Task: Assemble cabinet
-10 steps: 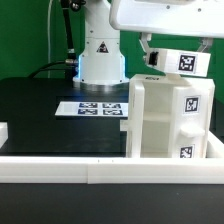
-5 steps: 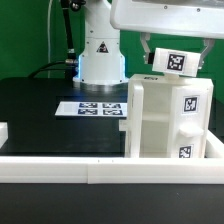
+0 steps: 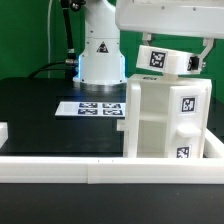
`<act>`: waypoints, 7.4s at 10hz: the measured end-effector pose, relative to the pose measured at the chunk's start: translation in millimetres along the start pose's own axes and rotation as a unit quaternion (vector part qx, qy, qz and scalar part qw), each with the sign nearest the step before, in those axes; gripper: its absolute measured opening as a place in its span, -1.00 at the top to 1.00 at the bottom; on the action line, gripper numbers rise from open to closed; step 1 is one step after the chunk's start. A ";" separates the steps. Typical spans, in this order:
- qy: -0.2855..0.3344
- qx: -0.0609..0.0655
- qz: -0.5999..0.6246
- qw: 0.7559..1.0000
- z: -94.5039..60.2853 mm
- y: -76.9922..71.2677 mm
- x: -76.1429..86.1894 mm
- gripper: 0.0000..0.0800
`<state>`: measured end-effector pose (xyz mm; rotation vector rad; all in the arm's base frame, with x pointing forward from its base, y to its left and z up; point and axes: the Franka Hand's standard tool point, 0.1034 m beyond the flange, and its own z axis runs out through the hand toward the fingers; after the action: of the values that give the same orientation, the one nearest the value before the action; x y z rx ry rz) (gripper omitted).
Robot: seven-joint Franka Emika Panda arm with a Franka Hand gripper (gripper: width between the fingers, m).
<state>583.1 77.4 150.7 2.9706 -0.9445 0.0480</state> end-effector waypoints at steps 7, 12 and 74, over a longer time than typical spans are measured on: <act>0.003 0.022 0.241 0.970 0.3 -6.8 -3.4 -0.40; 0.006 0.067 0.429 0.901 0.0 -19.1 -3.4 -0.40; 0.069 0.035 -0.762 0.643 -8.1 -2.9 1.1 -0.99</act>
Offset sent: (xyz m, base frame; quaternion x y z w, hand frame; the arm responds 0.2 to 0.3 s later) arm 0.0000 0.0000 0.0000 0.0000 0.0000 0.1938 0.9810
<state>585.6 79.4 158.8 2.6358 1.6651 0.2410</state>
